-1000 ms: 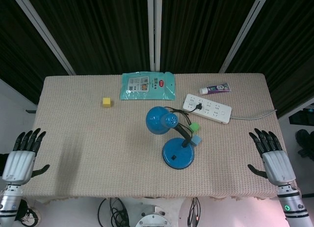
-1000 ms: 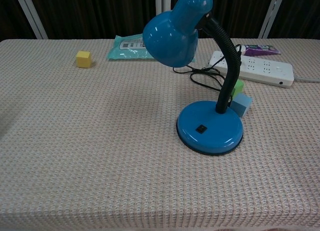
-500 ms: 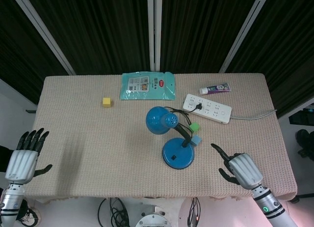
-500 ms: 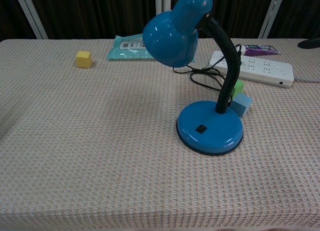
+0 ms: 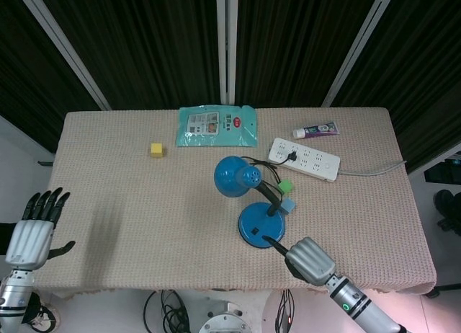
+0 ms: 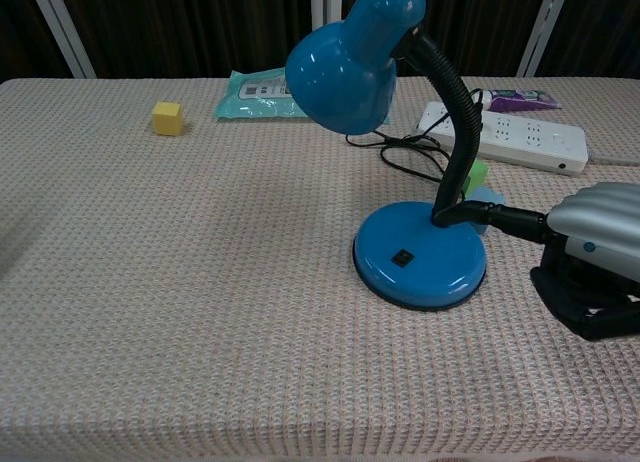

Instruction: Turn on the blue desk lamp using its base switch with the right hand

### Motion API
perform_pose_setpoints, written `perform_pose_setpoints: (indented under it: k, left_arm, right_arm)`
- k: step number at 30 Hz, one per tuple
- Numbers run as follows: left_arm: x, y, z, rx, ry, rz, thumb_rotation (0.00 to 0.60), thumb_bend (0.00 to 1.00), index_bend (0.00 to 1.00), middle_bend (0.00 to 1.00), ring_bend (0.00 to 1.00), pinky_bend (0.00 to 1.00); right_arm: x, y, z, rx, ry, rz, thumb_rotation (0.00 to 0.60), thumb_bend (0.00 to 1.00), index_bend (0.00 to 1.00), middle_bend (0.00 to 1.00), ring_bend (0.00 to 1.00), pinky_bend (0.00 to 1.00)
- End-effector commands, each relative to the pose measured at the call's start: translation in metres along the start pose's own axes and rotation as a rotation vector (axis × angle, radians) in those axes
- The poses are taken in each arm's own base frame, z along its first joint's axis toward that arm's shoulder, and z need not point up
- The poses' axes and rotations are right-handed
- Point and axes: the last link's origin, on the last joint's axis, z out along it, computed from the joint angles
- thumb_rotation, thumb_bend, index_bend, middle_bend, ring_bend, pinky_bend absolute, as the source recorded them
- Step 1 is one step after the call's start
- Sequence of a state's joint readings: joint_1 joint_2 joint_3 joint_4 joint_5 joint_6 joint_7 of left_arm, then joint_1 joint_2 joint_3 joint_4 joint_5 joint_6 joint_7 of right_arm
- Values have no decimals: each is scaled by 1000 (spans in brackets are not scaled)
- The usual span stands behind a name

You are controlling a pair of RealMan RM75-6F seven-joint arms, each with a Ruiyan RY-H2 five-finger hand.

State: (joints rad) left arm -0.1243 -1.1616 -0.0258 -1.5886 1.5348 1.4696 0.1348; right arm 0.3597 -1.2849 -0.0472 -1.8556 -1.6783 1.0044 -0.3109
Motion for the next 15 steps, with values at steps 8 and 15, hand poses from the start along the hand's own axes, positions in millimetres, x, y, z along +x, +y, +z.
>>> perform_pose_setpoints:
  k: [8,15]
  left_arm:
    - [0,-1,0,2,0,-2,600,90,0,0,0,0]
    - [1,-1,-1,0,0,-7,600,90,0,0,0,0]
  right_arm:
    - [-12,-6,24,-35,-41,-7,600,773,0,936,843,785]
    - [-23,-5,30,-68,-89,-1,600,765,0,936,843,785]
